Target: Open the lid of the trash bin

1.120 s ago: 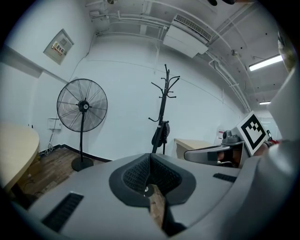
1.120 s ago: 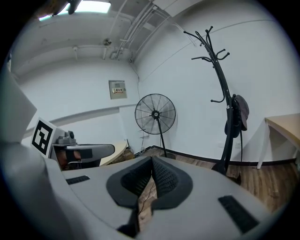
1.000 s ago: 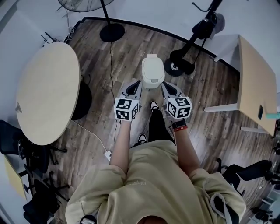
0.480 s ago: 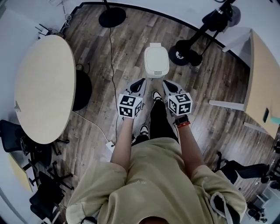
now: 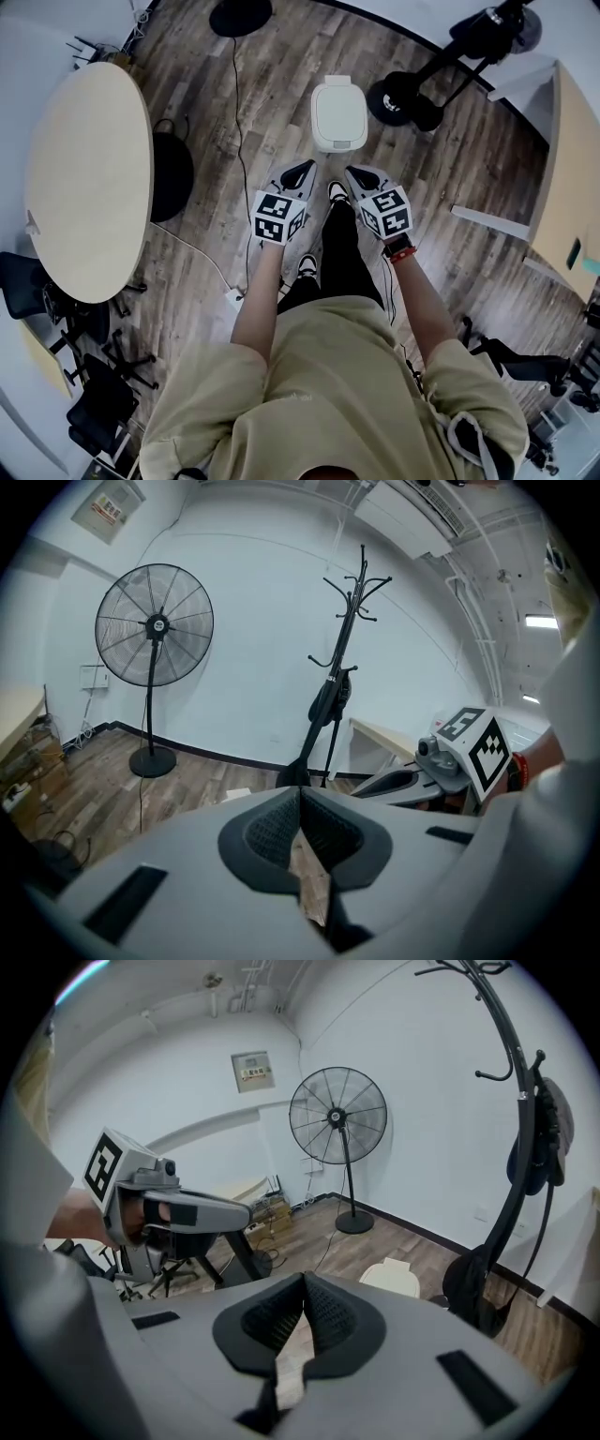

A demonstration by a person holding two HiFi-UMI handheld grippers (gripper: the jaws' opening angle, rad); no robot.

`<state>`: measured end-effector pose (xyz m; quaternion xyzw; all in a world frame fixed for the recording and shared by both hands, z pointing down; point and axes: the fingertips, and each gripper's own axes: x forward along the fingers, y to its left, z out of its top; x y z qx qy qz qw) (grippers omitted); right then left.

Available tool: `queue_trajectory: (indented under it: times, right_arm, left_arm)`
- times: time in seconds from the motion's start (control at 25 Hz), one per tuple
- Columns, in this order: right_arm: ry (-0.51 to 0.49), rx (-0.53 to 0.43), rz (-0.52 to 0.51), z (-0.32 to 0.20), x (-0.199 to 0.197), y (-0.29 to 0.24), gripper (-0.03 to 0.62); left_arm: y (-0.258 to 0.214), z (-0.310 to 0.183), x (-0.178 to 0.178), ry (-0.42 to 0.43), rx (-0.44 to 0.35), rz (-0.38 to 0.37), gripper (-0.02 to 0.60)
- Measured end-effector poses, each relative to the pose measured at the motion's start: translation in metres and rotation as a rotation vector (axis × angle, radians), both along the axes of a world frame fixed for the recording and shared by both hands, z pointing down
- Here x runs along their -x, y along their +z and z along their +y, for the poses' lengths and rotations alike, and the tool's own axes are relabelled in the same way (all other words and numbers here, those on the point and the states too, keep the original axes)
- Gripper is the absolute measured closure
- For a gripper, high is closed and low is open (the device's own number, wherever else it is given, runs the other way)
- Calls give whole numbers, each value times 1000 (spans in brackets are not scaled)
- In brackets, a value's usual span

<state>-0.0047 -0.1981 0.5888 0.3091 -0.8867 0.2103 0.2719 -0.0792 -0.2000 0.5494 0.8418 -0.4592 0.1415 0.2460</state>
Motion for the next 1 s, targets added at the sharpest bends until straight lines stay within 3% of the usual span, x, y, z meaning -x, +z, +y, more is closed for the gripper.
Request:
queue_trajectory:
  times: [1.0]
  right_arm:
    - [-18, 161, 70, -87, -26, 151, 577]
  left_arm:
    - [111, -96, -12, -6, -48, 15, 558]
